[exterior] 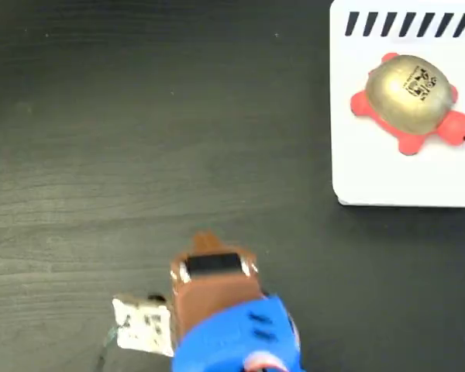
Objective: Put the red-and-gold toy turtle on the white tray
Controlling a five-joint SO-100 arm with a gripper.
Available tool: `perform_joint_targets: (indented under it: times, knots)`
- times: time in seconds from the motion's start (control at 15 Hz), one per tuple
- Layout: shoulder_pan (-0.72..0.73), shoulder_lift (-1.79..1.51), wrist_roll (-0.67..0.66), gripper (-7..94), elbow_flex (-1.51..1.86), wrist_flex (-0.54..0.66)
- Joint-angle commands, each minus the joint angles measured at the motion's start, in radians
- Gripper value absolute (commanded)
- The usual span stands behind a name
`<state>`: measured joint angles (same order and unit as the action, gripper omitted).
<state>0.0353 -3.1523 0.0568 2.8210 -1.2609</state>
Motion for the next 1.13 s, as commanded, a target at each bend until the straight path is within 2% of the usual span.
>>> perform_joint_targets:
  times: [0.0,0.27,1.07]
  knots:
    - [0.011,-0.066,0.002,0,0.035,-0.029]
    - [0.037,-0.101,0.057,0,0.098,-0.023]
    - [0.04,-0.101,0.054,0,0.098,-0.021]
